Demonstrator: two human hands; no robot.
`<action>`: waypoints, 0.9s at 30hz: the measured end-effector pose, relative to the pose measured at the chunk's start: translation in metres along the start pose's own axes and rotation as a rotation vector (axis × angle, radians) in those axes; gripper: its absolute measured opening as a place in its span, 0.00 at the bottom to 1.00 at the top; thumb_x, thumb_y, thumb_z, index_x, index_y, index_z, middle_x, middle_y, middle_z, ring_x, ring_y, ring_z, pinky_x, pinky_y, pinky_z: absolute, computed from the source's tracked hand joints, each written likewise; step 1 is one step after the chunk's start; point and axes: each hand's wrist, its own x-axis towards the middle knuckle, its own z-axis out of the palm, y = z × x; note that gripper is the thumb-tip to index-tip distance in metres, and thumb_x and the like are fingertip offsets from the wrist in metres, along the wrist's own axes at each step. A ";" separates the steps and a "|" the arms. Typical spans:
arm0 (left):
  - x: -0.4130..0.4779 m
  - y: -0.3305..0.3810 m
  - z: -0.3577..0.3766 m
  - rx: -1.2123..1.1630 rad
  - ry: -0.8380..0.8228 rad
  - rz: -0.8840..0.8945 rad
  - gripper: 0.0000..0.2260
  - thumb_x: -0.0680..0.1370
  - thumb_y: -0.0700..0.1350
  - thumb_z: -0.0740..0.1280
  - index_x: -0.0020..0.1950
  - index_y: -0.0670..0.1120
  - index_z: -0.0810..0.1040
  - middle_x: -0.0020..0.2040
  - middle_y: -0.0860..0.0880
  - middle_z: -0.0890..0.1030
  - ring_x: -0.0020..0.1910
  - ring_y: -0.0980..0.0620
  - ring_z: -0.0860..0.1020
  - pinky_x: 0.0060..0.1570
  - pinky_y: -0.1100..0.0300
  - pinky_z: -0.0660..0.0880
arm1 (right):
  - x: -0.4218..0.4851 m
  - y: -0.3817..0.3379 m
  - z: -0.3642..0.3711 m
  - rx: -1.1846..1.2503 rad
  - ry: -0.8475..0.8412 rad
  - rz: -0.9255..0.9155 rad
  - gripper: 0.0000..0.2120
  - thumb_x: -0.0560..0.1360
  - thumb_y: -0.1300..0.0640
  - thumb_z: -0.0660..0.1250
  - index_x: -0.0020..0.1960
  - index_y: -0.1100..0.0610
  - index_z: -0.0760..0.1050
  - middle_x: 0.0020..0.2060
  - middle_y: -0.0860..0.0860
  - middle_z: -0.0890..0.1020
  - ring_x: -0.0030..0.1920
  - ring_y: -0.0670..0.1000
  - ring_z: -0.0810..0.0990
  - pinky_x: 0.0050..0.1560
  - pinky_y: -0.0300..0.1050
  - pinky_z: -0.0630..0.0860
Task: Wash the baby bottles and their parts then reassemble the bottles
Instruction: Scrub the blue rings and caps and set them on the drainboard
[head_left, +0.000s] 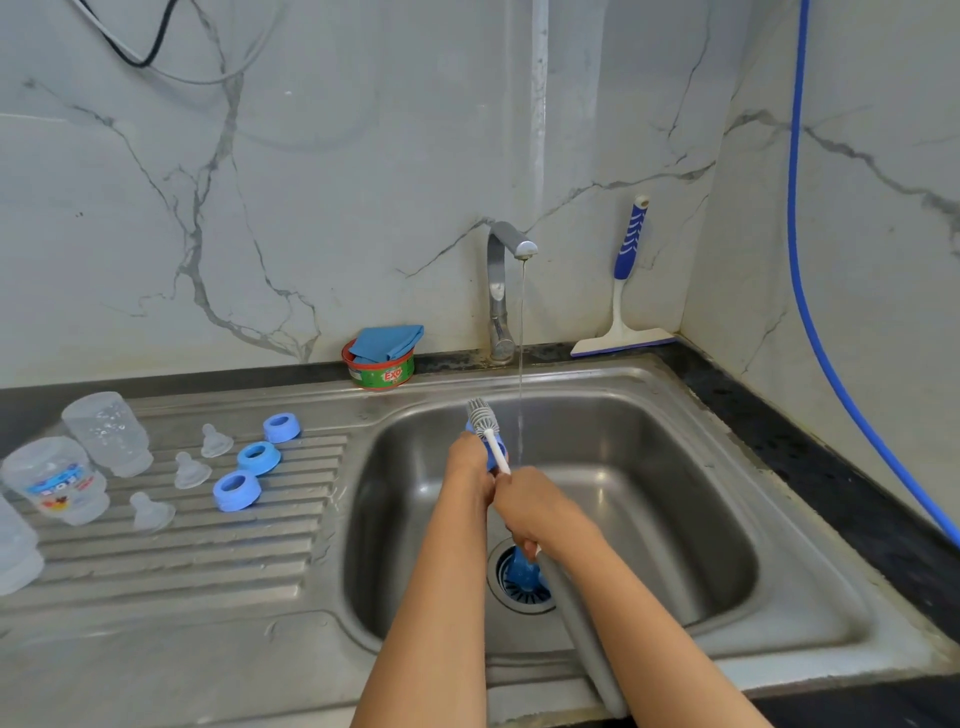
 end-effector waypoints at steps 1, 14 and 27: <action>-0.001 0.001 0.001 0.026 0.012 0.013 0.15 0.83 0.41 0.52 0.37 0.47 0.64 0.34 0.47 0.68 0.30 0.50 0.68 0.30 0.59 0.67 | 0.002 0.001 0.000 0.019 -0.007 -0.010 0.14 0.80 0.57 0.49 0.45 0.61 0.71 0.25 0.54 0.74 0.21 0.51 0.72 0.29 0.40 0.72; 0.008 0.008 0.002 -0.110 -0.149 -0.015 0.14 0.81 0.56 0.60 0.49 0.45 0.74 0.41 0.46 0.76 0.35 0.54 0.71 0.29 0.63 0.68 | -0.010 -0.002 -0.027 0.540 -0.168 0.102 0.12 0.79 0.57 0.52 0.37 0.56 0.63 0.21 0.47 0.61 0.18 0.44 0.56 0.17 0.31 0.54; 0.008 0.005 0.002 -0.189 -0.153 -0.002 0.18 0.82 0.54 0.58 0.64 0.42 0.70 0.44 0.43 0.76 0.39 0.50 0.75 0.36 0.58 0.75 | -0.005 -0.003 -0.027 0.648 -0.198 0.141 0.14 0.80 0.55 0.54 0.36 0.55 0.64 0.20 0.47 0.63 0.17 0.43 0.57 0.16 0.32 0.55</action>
